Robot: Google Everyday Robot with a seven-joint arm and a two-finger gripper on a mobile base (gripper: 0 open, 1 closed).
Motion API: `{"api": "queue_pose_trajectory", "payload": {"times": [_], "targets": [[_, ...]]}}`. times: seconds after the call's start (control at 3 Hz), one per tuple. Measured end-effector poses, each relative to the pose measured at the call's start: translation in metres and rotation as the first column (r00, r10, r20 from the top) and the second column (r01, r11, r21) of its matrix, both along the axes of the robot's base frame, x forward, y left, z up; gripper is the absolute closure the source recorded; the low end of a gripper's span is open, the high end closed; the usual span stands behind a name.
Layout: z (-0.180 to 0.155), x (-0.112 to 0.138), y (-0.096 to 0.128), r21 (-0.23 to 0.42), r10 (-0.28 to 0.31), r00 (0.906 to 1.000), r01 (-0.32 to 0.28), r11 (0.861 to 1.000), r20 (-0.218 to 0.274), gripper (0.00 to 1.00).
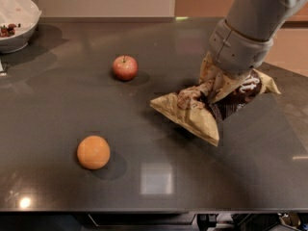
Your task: Pick brown chip bag
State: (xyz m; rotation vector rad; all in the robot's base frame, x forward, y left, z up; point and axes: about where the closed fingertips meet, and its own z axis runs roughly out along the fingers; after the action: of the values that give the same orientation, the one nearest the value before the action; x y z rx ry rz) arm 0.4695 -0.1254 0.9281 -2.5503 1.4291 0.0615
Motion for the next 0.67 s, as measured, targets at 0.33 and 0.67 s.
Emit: {"api": "queue_pose_trajectory", "payload": {"times": [0.33,0.67], "targets": [[0.037,0.013,0.003,0.080,0.015,0.9996,-0.017,0.997,0.025,1.00],[0.072,0.021,0.011,0.149,0.046,0.9965,-0.056,0.987,0.070,1.00]]}}
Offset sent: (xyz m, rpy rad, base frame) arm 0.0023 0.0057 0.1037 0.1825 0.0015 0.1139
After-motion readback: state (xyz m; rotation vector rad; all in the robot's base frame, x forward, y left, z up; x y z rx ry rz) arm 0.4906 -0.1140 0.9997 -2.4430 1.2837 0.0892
